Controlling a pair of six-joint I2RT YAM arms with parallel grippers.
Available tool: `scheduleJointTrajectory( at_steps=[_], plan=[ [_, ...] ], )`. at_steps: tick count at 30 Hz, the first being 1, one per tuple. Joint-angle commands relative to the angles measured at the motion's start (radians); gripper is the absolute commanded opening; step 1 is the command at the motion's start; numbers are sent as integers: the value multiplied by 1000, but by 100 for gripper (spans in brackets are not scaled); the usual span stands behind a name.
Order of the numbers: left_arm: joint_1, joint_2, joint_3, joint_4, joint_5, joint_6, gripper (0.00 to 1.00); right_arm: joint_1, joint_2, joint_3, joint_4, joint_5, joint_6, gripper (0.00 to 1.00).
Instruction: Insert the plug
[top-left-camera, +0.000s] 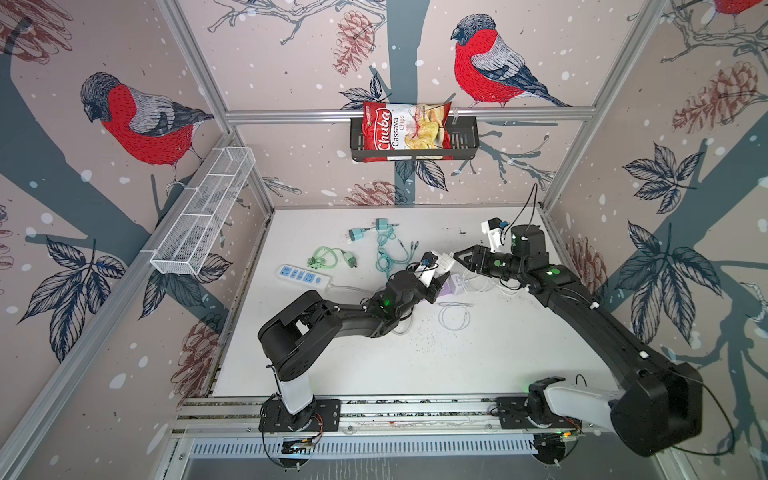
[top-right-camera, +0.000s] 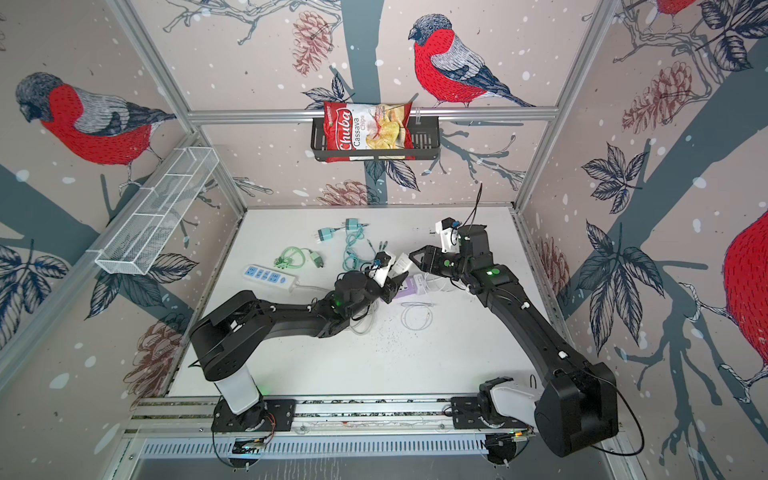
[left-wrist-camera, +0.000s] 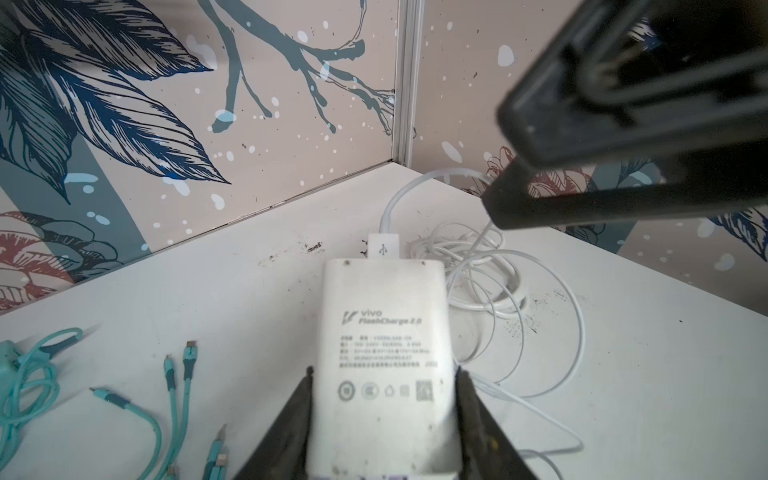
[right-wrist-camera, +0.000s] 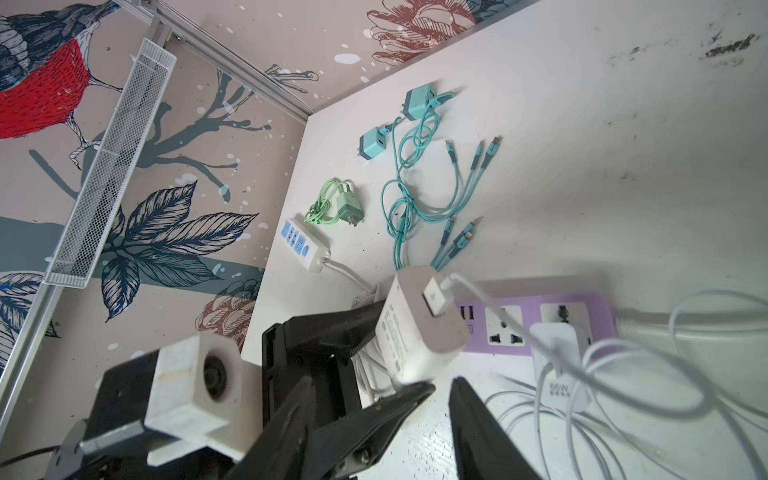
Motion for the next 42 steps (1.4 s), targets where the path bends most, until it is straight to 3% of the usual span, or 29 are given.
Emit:
scheduleJointTrajectory(
  at_steps=[1,26,42],
  plan=[
    [-2,2,-28,204,14,33,24,2,4,6,-43,31,-33,53],
    [-13,13,-105,316,87,98,22,8,129,117,-176,-109,-240,53],
    [-13,14,-120,353,146,129,22,35,150,105,-186,-140,-271,49]
  ],
)
